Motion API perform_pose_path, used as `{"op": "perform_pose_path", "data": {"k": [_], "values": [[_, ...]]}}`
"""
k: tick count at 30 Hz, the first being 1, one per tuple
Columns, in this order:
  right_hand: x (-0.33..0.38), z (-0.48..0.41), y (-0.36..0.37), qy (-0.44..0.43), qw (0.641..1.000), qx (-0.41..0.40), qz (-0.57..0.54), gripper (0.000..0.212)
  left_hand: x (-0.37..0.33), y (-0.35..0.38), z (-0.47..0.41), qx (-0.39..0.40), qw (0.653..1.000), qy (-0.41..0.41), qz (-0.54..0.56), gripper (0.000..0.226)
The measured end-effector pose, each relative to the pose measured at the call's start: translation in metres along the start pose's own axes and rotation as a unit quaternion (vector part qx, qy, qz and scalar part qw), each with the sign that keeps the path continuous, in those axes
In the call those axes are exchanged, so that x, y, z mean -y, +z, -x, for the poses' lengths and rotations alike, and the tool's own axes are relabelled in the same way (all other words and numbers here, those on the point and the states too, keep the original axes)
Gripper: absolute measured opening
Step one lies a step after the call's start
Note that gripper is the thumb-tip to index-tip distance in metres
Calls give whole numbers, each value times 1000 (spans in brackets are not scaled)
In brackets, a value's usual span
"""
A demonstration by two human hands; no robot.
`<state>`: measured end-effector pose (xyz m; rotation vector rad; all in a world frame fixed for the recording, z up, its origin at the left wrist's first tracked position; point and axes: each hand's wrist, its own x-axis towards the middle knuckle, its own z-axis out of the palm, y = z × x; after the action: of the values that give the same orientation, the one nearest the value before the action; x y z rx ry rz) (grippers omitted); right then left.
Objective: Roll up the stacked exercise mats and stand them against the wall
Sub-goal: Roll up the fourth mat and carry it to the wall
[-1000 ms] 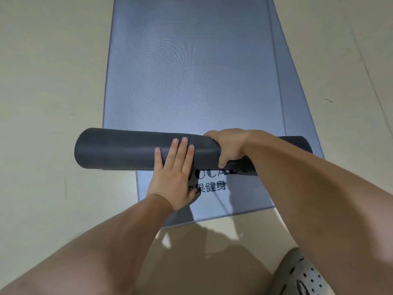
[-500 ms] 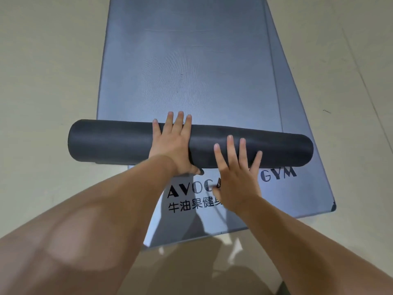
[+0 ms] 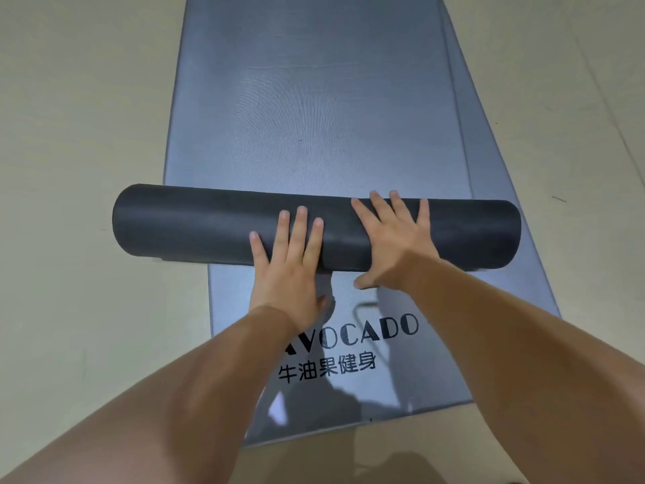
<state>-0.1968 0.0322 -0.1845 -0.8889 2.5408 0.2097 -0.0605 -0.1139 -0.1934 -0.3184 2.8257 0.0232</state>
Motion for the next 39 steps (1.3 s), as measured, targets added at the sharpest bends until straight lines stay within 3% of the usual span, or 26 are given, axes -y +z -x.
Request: {"op": "perform_pose_path", "data": {"k": [7, 11, 17, 21, 26, 30, 32, 35, 39], "values": [[6, 10, 8, -31, 989, -102, 102, 136, 14, -24, -53, 44, 998, -7, 45, 144], [16, -2, 6, 21, 993, -73, 88, 140, 21, -34, -74, 41, 998, -2, 45, 143], [5, -38, -37, 12, 999, -14, 36, 116, 26, -51, -96, 56, 997, 2, 47, 111], [7, -30, -41, -12, 999, -15, 40, 104, 30, -52, -89, 26, 998, 18, 44, 90], [25, 10, -28, -49, 998, 20, 40, 92, 30, -40, -40, 35, 998, 34, 46, 86], [49, 53, -23, -59, 992, 104, 28, 98, 32, -31, 13, 57, 995, 52, 63, 83], [56, 69, -21, -83, 986, 141, 17, 97, 33, -30, 31, 77, 992, 64, 72, 87], [54, 77, -22, -119, 980, 160, -7, 96, 31, -37, 49, 99, 990, 56, 86, 109], [31, 50, -32, -135, 972, 169, -88, 98, 26, -30, 72, 27, 996, 72, 51, 128]]}}
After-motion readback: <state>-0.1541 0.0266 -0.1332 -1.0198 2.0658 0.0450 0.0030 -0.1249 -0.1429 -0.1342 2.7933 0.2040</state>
